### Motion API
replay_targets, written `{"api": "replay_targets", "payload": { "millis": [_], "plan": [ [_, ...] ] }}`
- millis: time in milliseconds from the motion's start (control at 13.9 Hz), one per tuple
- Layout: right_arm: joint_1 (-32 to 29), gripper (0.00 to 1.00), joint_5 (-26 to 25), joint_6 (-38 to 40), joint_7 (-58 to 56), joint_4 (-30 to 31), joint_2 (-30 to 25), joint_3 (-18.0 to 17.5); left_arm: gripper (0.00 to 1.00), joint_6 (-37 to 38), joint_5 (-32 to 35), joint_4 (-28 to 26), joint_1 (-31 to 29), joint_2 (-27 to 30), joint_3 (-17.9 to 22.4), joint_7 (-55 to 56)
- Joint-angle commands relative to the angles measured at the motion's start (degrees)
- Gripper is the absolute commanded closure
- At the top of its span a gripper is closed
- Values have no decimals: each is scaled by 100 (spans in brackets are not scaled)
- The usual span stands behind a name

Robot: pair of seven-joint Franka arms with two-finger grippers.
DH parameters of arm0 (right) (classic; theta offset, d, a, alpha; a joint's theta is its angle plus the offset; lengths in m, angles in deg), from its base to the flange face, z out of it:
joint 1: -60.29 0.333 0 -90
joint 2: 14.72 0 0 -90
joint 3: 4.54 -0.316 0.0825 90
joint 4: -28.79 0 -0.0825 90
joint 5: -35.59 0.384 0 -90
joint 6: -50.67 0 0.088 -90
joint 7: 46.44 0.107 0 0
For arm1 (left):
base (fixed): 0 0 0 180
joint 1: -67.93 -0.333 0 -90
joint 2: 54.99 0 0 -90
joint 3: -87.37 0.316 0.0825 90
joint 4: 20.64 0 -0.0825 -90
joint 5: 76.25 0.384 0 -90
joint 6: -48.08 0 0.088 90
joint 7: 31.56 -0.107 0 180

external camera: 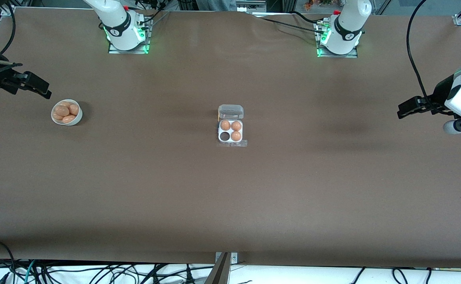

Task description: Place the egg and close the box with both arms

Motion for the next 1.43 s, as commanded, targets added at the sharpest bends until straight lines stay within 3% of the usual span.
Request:
{"api": "replay_targets", "payload": {
  "millis": [0,358,645,860,1075,1362],
  "plan": [
    [-8,0,84,50,-85,-96,31,4,0,229,-205,227,-60,-95,22,-114],
    [-8,0,75,50,-94,-61,48,4,0,247,-205,227,-60,-86,22,-114],
    [-34,0,14,243,-295,-52,434,38,0,281,-196,227,-60,-86,22,-123],
    [-263,0,14,165,-611,53,803,354,0,308,-196,219,-52,-86,13,-175],
    [-263,0,75,-746,-1357,920,796,890,0,317,-196,219,-60,-78,13,-421],
    [-263,0,75,-2441,-2157,2598,392,1426,0,317,-196,219,-52,-86,22,-430]
  ]
}}
